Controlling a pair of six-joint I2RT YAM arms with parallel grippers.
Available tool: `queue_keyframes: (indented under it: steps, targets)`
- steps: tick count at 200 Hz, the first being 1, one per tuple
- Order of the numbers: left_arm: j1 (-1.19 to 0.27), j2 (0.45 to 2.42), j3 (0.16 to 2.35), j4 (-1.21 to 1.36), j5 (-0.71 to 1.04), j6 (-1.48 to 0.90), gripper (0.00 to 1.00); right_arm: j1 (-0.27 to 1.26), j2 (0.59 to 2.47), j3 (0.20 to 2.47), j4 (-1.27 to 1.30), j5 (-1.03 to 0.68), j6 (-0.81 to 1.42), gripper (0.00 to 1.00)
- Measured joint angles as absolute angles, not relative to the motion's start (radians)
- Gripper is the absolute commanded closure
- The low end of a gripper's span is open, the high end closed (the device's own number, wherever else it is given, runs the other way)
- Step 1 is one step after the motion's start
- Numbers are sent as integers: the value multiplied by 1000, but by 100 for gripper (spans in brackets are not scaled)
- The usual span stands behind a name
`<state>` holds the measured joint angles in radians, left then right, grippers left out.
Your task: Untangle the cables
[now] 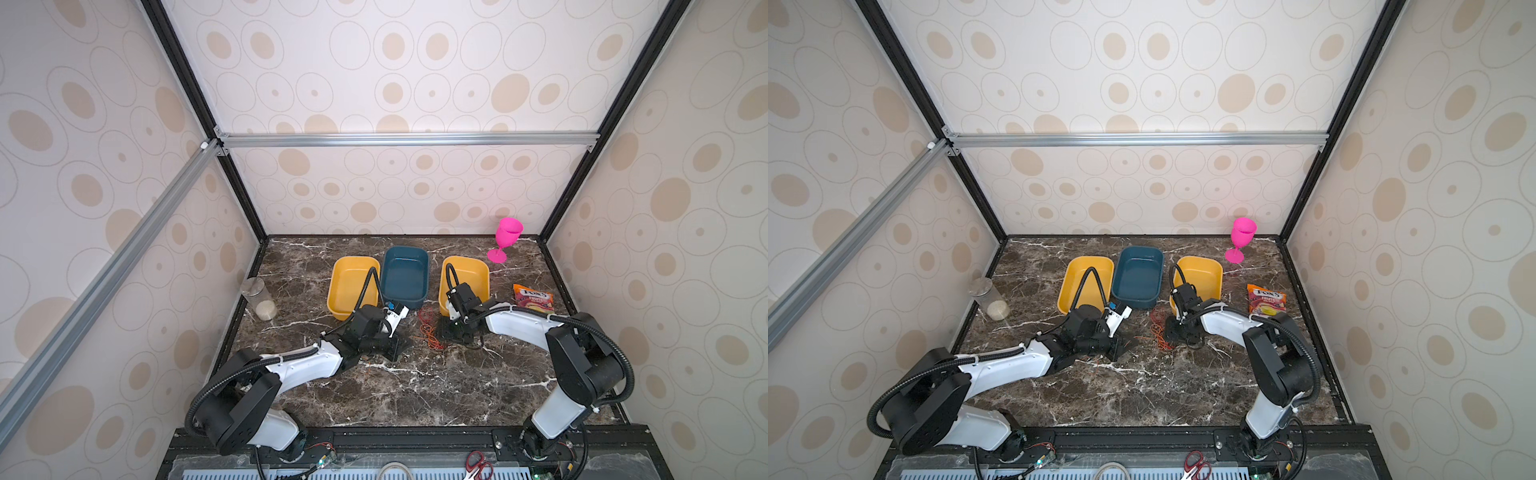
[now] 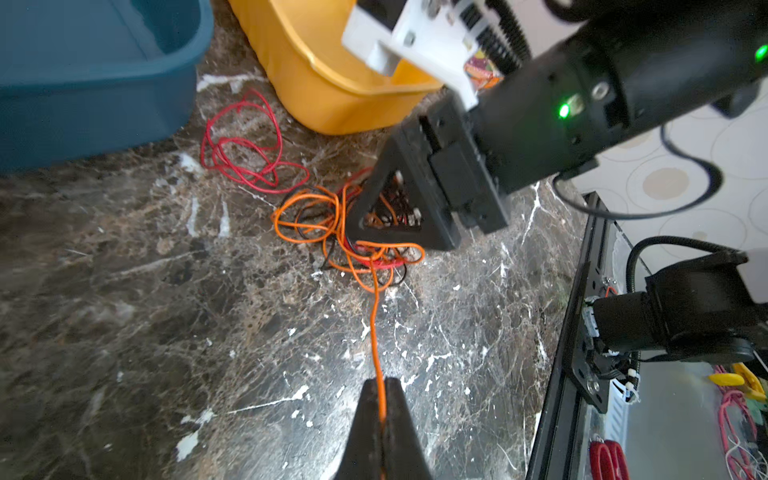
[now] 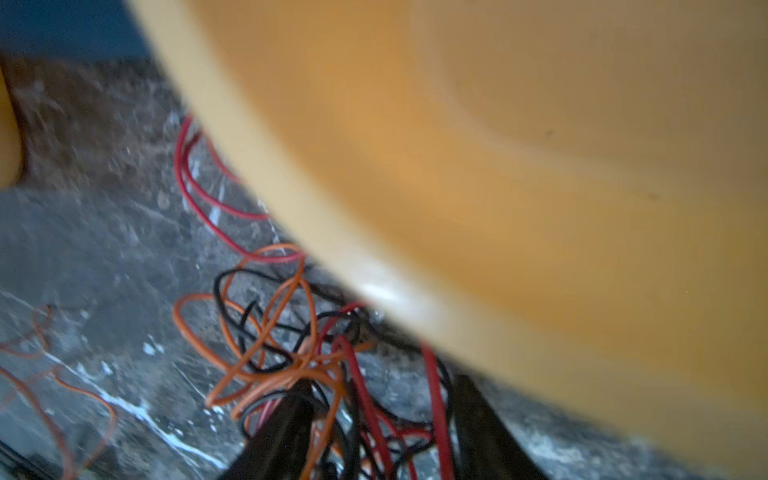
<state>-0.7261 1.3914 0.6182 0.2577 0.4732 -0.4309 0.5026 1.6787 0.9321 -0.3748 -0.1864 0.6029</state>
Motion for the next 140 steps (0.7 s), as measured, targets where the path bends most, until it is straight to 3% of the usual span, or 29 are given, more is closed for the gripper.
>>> queue_keyframes:
  steps: [21, 65, 140]
  targets:
    - [-727, 1328, 609, 262, 419, -435, 100, 503, 1667, 915, -387, -147, 593, 86]
    - [-717, 1232, 585, 257, 297, -455, 100, 498, 1580, 864, -432, -84, 563, 98]
    - [-635, 1105, 541, 173, 133, -520, 100, 498, 1468, 847, -485, -47, 510, 100]
